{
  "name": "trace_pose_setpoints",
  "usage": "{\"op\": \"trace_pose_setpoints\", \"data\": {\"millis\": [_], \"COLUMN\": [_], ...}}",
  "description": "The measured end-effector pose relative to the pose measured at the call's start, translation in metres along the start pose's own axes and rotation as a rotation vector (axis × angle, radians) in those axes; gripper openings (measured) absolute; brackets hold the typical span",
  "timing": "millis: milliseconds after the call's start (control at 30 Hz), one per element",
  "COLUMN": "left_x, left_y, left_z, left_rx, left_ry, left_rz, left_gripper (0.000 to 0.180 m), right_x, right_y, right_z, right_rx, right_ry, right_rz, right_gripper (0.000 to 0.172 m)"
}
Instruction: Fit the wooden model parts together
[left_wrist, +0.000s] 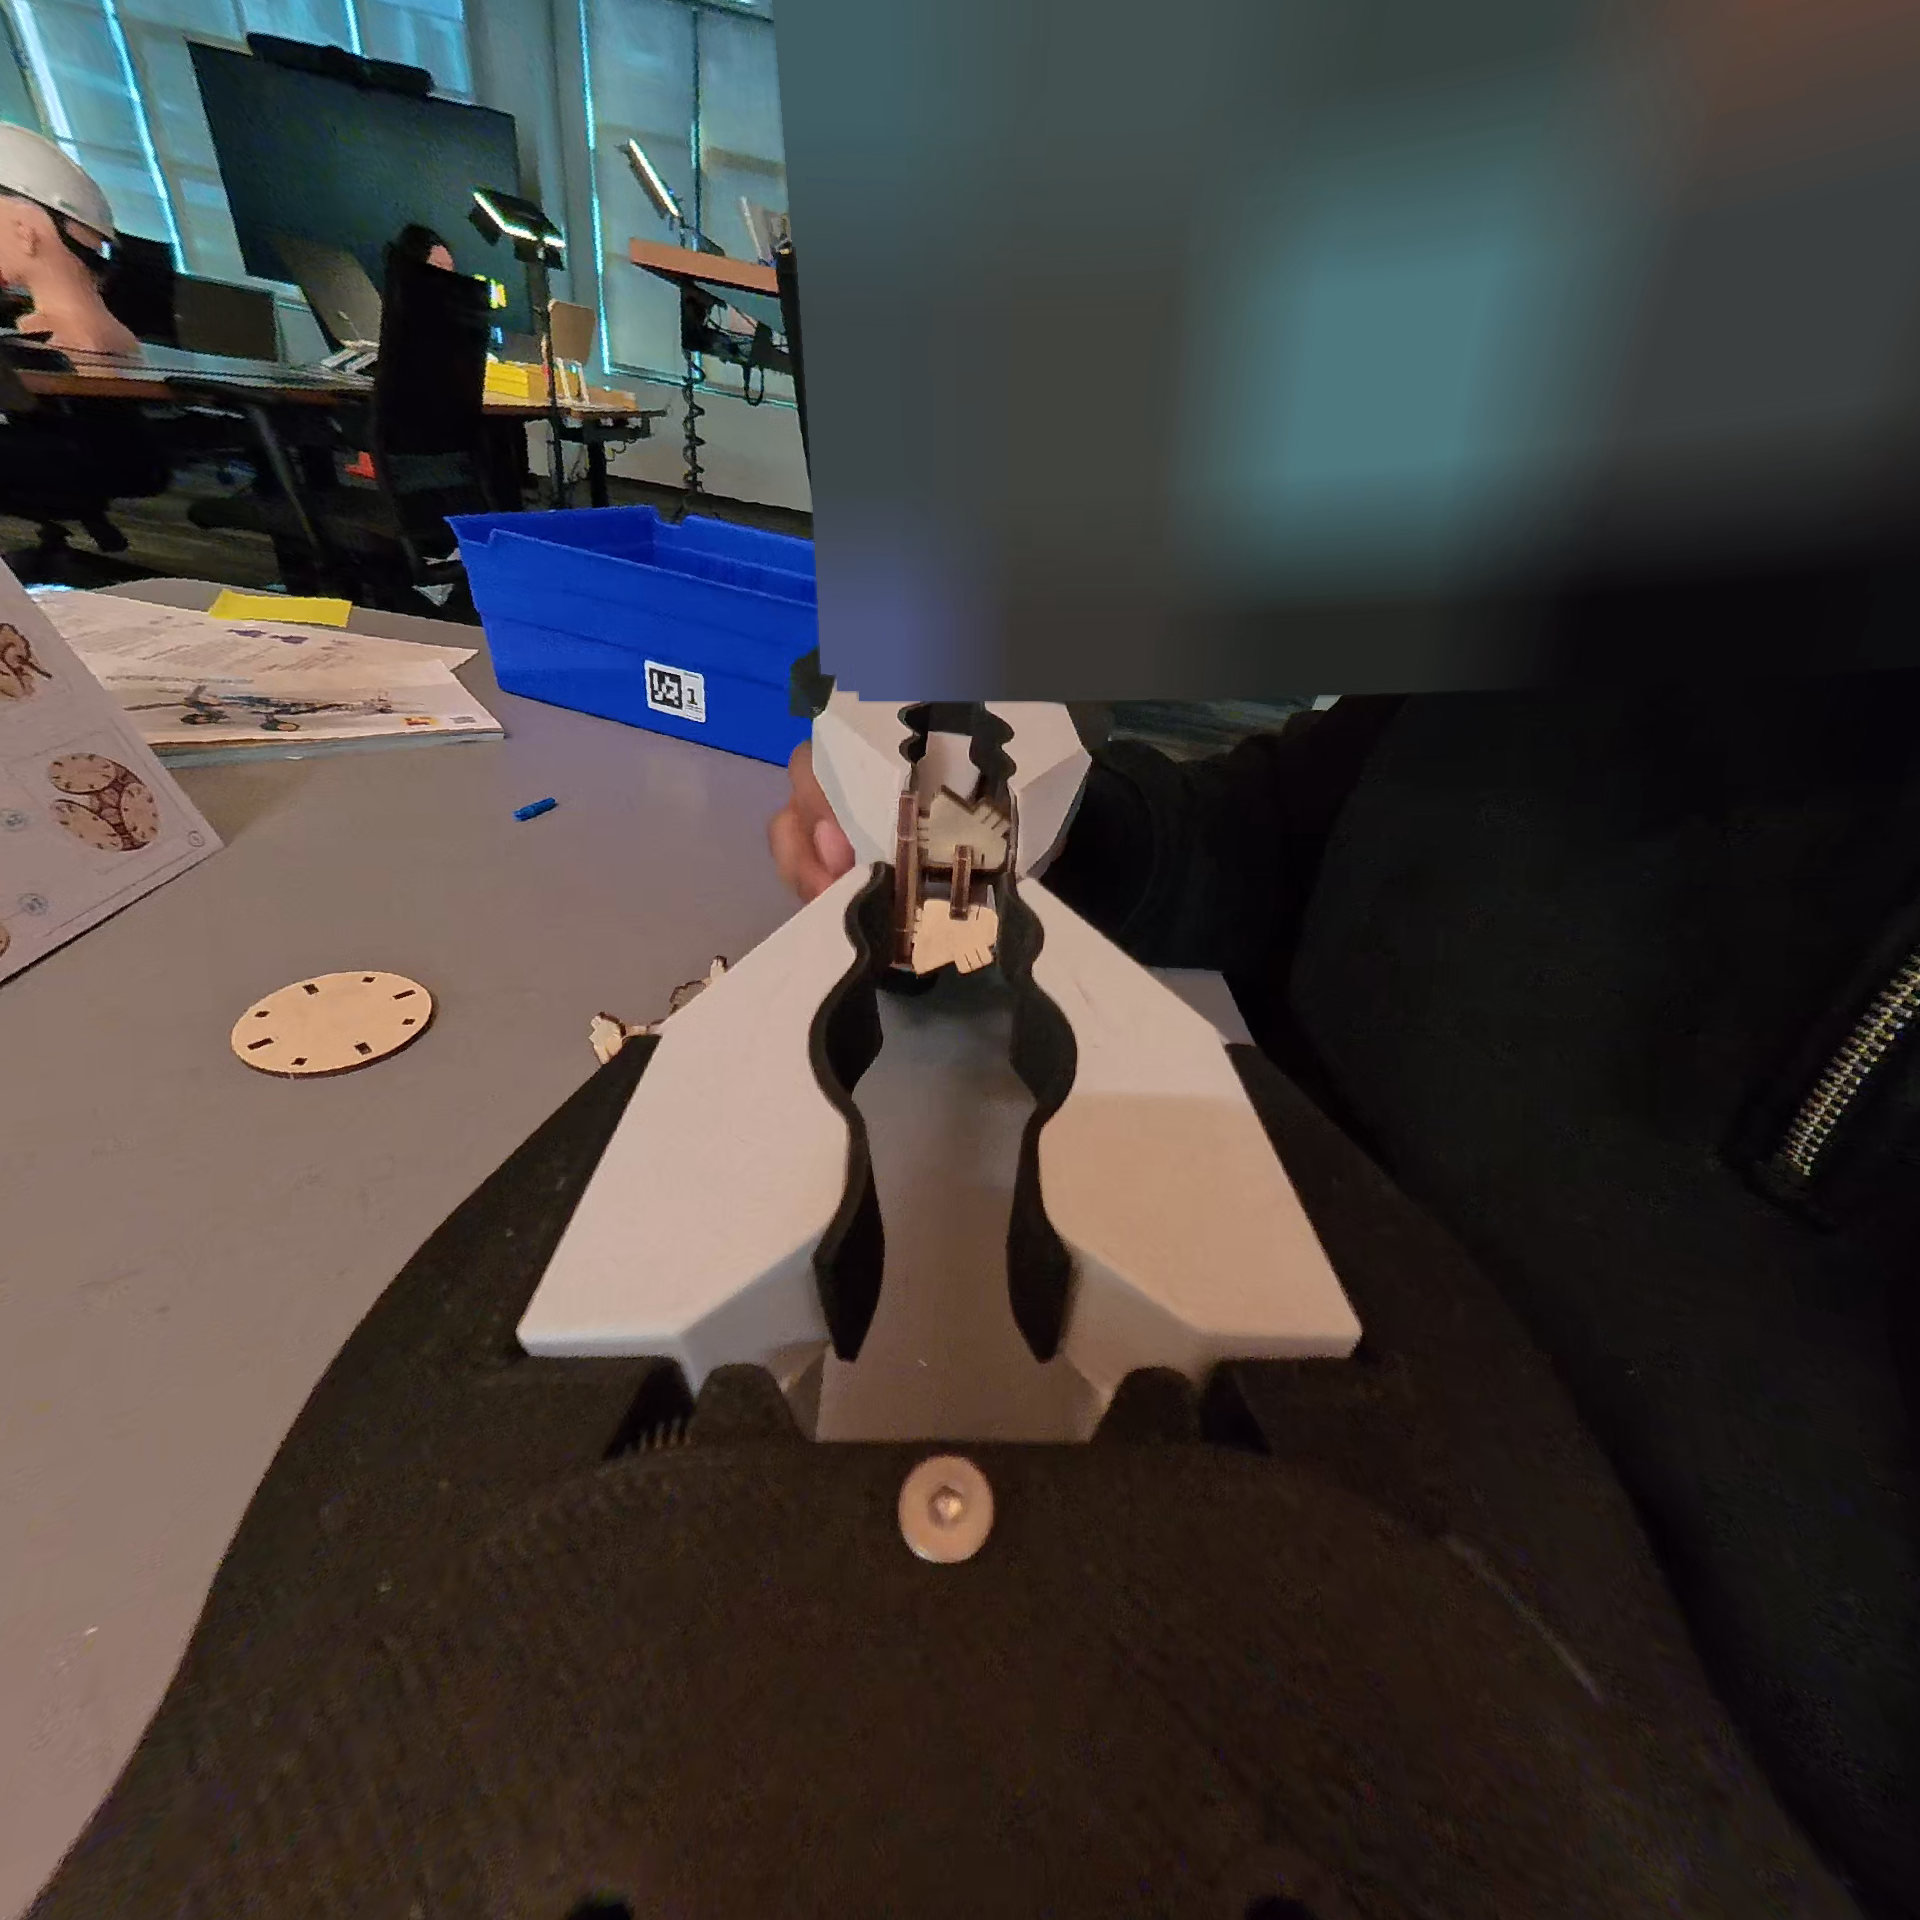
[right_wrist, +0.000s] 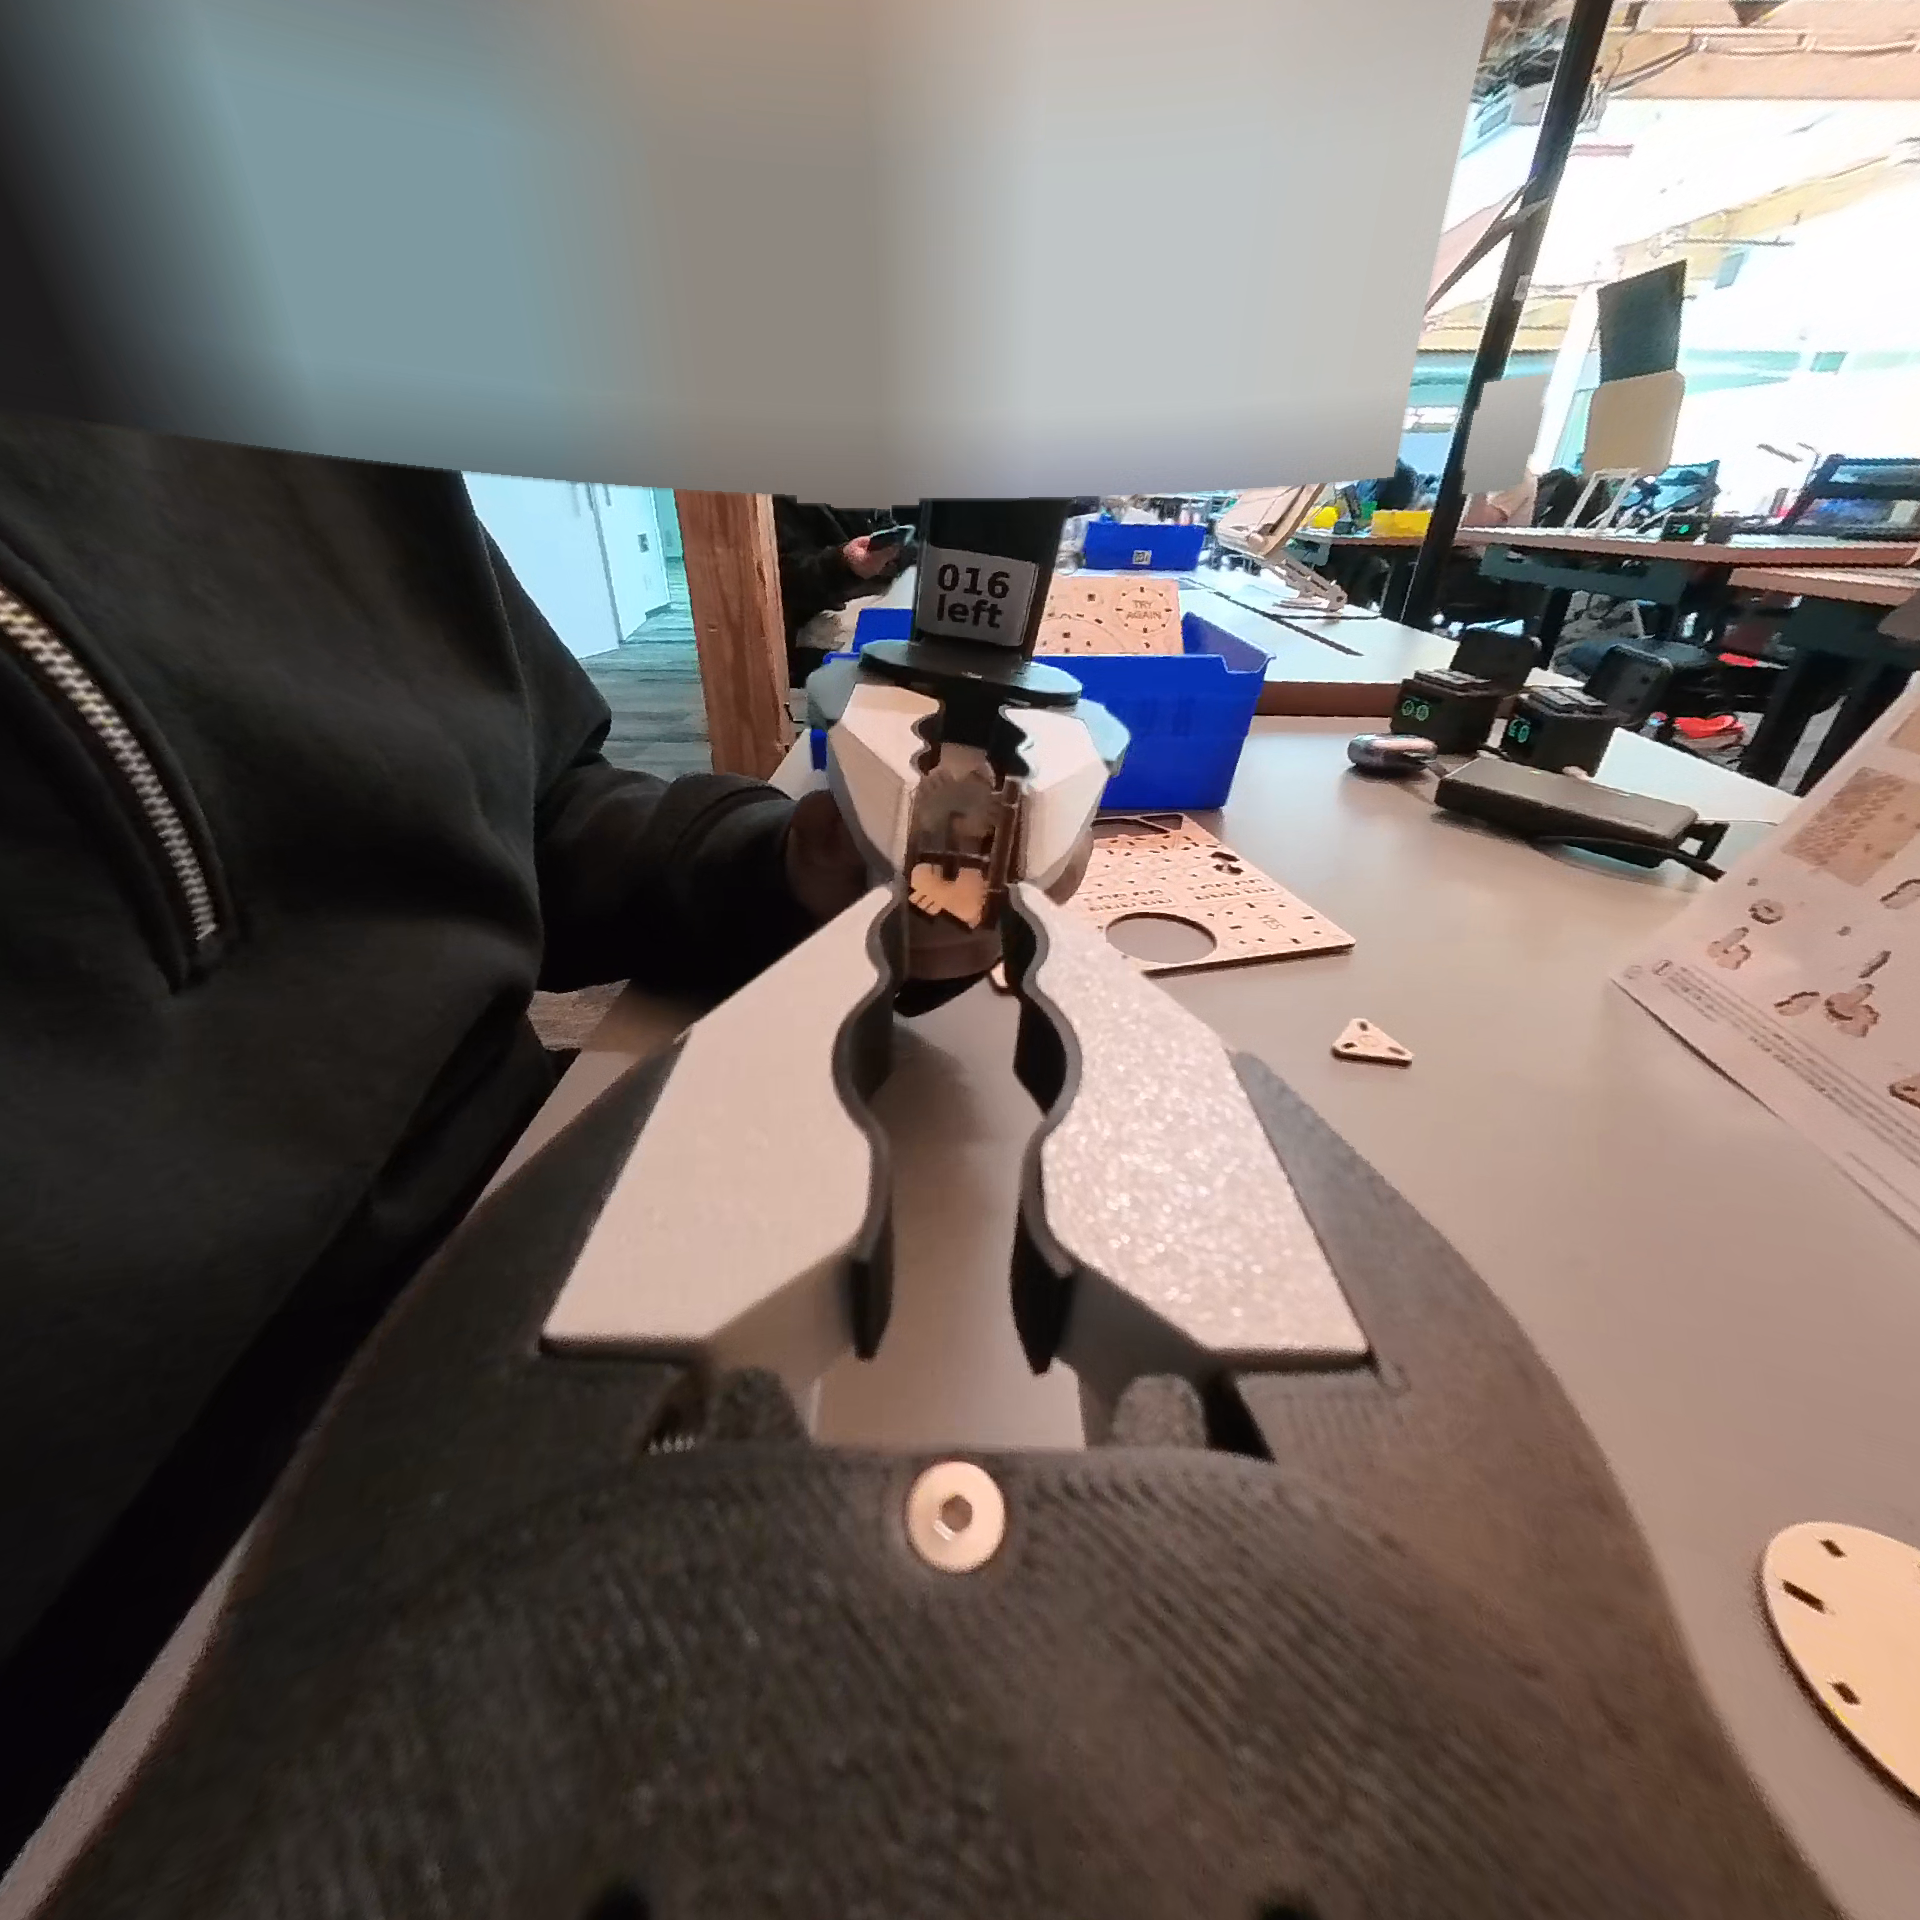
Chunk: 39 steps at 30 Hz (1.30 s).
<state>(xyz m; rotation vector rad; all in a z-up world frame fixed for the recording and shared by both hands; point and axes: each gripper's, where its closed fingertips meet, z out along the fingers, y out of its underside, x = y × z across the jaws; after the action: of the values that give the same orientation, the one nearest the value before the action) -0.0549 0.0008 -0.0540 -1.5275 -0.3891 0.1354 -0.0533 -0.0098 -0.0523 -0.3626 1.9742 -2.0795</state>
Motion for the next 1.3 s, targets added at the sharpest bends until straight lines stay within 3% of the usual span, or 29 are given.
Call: {"op": "trace_pose_setpoints", "data": {"millis": [267, 1300], "left_x": [-0.003, -0.003], "left_y": [0.013, 0.004], "left_z": [0.002, 0.0], "left_rx": [-0.079, -0.013], "left_ry": [-0.016, 0.011], "left_rz": [0.005, -0.061], "left_gripper": [0.019, 0.018], "right_x": [0.002, 0.004], "right_y": [0.007, 0.008], "right_z": [-0.001, 0.0], "right_rx": [-0.071, -0.094], "right_ry": [-0.018, -0.025], "right_rz": [0.02, 0.066], "right_gripper": [0.015, 0.015]}}
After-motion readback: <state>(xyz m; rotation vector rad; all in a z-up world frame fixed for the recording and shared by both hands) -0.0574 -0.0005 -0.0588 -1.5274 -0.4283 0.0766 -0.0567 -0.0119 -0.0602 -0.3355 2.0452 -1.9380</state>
